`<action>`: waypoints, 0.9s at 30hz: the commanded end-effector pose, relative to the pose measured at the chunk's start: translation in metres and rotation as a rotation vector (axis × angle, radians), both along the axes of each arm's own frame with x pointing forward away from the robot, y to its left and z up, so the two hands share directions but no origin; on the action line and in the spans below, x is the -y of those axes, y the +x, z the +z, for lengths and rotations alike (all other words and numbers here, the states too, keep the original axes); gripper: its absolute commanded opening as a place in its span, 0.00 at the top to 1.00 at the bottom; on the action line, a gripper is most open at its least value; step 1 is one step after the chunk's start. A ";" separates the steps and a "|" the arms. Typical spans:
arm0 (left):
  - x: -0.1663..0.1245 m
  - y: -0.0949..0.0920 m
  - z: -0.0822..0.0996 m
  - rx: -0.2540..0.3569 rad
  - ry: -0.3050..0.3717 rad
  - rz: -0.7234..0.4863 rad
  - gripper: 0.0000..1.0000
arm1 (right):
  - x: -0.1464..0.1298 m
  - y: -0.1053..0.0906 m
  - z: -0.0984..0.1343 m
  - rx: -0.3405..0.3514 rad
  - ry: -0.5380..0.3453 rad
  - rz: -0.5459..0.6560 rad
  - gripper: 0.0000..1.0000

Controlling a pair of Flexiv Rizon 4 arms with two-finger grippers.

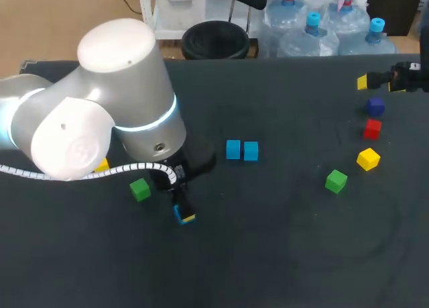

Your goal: Place the blue cubes, place green cubes on the blue cubes, place the yellow cubes on the green cubes, then place the red cubes on the yellow cubes, and place purple cube on the red cubes.

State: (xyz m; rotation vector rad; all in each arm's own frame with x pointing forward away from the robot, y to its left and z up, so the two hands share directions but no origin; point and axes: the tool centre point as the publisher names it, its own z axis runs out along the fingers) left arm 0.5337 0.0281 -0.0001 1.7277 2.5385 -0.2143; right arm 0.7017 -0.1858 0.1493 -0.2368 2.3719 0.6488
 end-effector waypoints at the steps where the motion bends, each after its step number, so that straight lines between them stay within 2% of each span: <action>1: 0.001 0.003 -0.001 -0.009 0.003 -0.004 0.98 | 0.000 0.000 0.000 0.000 -0.002 -0.001 0.00; 10: 0.004 0.003 0.005 0.000 0.016 -0.045 1.00 | 0.000 0.000 0.000 0.000 -0.002 -0.001 0.00; 13: 0.007 0.004 0.008 0.006 0.019 -0.105 1.00 | 0.000 0.000 0.000 0.000 -0.002 -0.001 0.00; 20: 0.018 0.008 0.016 -0.019 0.044 -0.247 1.00 | 0.000 0.000 0.000 0.000 -0.002 -0.001 0.00; 27: 0.025 0.021 0.025 -0.026 0.052 -0.301 1.00 | 0.000 0.000 0.000 0.000 -0.002 -0.001 0.00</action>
